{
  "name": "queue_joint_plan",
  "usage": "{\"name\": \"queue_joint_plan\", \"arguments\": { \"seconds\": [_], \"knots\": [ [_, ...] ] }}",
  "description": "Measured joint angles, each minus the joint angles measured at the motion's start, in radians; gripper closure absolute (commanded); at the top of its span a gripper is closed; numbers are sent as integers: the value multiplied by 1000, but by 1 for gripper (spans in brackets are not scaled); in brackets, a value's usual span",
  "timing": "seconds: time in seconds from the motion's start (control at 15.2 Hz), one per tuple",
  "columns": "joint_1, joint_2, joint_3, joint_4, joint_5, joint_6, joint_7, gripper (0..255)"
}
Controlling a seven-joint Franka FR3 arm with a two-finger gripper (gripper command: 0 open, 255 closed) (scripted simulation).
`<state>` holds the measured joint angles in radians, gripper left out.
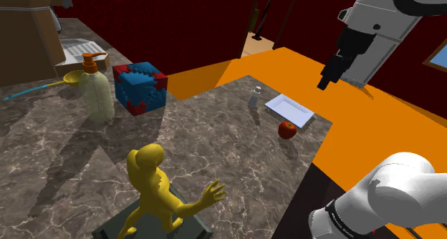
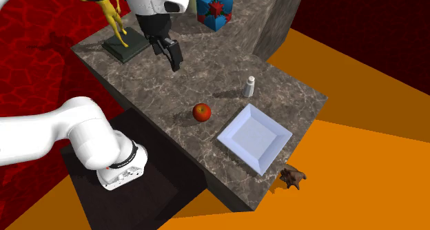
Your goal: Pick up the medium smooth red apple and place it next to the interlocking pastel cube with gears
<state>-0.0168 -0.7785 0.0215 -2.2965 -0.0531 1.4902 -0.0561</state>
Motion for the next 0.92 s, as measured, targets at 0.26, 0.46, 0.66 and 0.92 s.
{"name": "queue_joint_plan", "arguments": {
  "seconds": [0.26, 0.46, 0.66, 0.92],
  "knots": [
    [-2, -30, -22, -91, -11, 75, -23, 0],
    [-6, -55, -51, -203, -26, 181, -52, 0],
    [-14, -76, -87, -312, -47, 290, -87, 0],
    [-30, -65, -139, -437, -78, 454, -133, 0]
  ]
}}
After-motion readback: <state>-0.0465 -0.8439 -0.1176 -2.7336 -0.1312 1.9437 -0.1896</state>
